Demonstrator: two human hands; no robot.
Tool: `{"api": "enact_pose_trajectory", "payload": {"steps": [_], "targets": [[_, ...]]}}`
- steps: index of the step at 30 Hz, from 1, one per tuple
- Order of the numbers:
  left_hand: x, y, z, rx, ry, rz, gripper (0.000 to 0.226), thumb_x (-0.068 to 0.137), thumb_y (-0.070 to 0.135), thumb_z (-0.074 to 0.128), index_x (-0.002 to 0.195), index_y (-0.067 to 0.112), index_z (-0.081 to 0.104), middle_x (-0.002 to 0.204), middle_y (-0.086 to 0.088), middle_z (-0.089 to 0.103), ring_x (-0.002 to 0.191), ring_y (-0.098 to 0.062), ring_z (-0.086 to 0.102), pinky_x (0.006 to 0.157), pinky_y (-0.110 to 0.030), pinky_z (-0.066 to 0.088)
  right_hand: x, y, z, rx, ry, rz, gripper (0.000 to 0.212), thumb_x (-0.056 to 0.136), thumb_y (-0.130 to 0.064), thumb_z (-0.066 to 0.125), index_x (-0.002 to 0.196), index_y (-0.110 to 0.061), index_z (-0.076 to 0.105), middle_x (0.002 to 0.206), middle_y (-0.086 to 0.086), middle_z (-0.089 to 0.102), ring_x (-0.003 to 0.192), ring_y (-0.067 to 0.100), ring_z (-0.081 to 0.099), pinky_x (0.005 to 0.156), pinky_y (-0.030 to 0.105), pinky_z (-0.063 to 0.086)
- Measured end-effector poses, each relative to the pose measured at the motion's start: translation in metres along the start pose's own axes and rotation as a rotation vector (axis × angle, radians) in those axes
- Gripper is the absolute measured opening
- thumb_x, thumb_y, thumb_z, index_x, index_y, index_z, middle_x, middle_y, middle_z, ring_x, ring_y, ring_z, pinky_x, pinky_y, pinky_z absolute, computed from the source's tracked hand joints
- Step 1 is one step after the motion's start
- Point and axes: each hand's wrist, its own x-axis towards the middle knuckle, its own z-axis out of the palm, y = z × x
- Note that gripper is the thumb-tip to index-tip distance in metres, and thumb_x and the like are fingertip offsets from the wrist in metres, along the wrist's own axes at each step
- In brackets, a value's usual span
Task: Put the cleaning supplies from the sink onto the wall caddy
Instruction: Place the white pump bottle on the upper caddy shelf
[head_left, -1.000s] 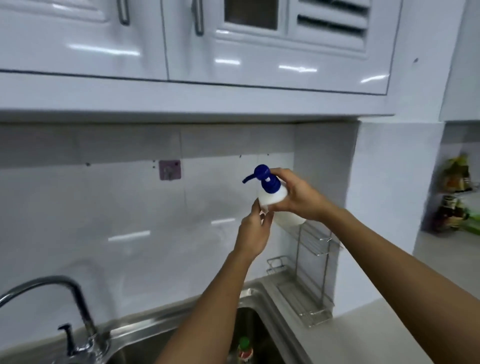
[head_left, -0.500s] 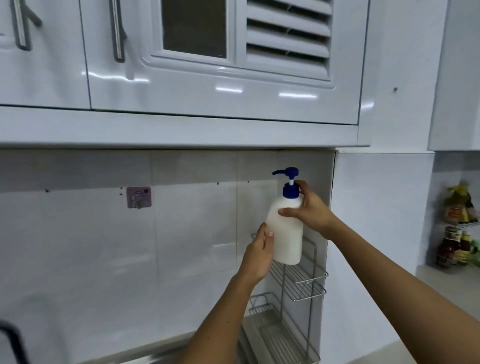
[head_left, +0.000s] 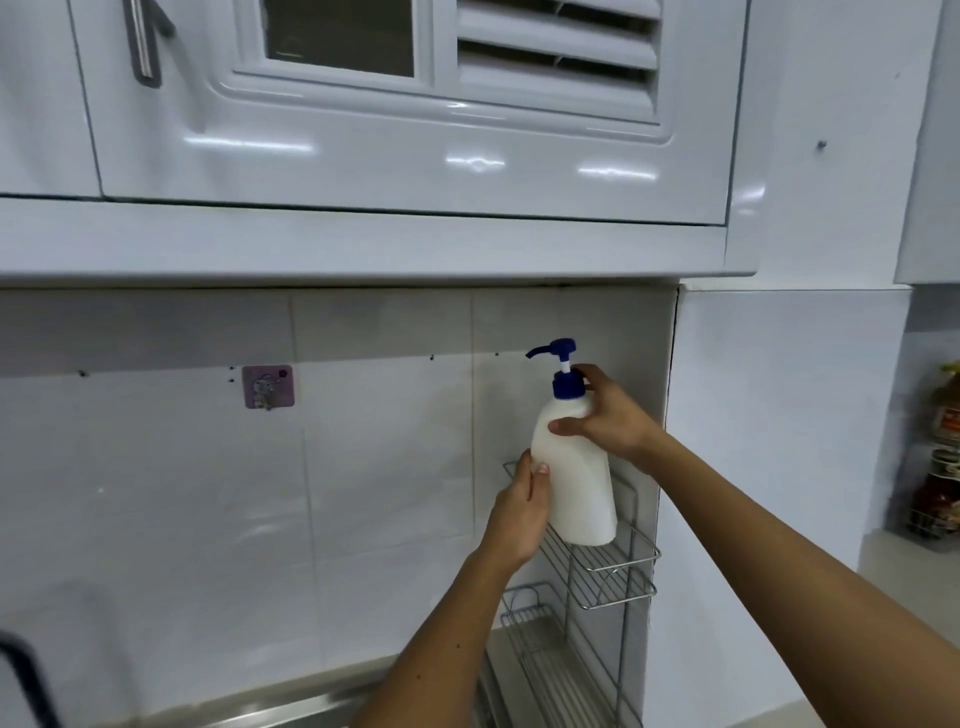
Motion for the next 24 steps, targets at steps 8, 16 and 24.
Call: {"api": "enact_pose_trajectory", "payload": {"steps": [8,16,24], "targets": [[0.006,-0.01,0.008,0.043,-0.03,-0.01,0.04,0.103,0.042,0.025,0.138,0.032,0.041,0.12,0.009,0.057,0.109,-0.01,0.055,0.088,-0.019,0.042,-0.011,0.031,0.008,-0.096,0.061,0.052,0.074,0.088,-0.014,0.064,0.147,-0.013,0.019,0.138,0.014,0.045,0.121,0.034,0.05,0.098,0.039,0.042],[0.006,-0.019,0.018,0.018,0.009,-0.062,0.044,0.103,0.044,0.022,0.144,0.035,0.035,0.124,0.014,0.049,0.112,-0.006,0.046,0.095,-0.022,0.034,-0.067,0.058,0.06,-0.211,0.284,0.121,0.064,0.099,-0.015,0.034,0.151,-0.022,-0.003,0.147,0.015,0.037,0.122,0.035,0.049,0.099,0.047,0.046],[0.016,-0.02,0.021,0.026,0.018,-0.1,0.048,0.103,0.044,0.02,0.143,0.025,0.039,0.137,0.0,0.052,0.111,-0.009,0.048,0.095,-0.024,0.037,-0.097,0.065,0.071,-0.602,0.074,0.311,0.057,0.097,-0.021,0.037,0.148,-0.006,0.018,0.126,0.017,0.057,0.112,0.034,0.056,0.088,0.042,0.051]]}}
